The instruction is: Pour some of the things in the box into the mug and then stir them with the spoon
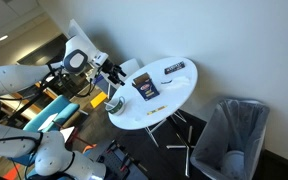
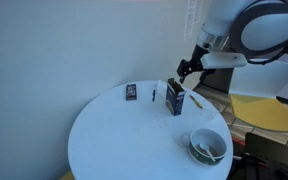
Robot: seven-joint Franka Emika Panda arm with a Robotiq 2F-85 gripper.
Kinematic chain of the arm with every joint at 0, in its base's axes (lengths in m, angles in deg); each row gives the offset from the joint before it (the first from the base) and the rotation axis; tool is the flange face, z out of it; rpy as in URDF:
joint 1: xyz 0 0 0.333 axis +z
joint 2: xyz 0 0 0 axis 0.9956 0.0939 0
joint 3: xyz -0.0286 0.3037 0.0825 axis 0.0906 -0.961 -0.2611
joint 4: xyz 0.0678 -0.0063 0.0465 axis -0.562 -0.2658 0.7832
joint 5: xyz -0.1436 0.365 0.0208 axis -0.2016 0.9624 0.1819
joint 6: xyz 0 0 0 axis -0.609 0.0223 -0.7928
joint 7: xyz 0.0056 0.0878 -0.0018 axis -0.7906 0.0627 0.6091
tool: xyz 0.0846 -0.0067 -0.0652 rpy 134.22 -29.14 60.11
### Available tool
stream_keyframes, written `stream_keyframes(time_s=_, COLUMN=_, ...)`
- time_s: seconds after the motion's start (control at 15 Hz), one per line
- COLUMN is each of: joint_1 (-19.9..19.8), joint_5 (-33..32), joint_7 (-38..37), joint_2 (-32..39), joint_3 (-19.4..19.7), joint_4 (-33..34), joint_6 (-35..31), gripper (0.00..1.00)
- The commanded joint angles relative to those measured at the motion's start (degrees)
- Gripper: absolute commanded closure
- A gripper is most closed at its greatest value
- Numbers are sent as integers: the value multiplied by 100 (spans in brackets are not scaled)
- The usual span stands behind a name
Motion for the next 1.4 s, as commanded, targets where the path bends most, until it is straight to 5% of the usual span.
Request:
stream_keyframes(time_s=0.0, joint_1=169, joint_5=-52, joint_7=-38, joint_2=9, joint_3=135, joint_4=17, joint_6=17, gripper=0)
stream_keyframes(time_s=0.67, joint_1=110, joint_5=1587, joint_7=384, joint_2=1516, joint_3=1313, joint_4=2354, joint_6=1363, gripper=0)
stream_keyframes(time_s=1.33, joint_1=-162, joint_5=2510, joint_7=1150, joint_2=3505, joint_3=1732, joint_4=3880, joint_6=1752, gripper=0)
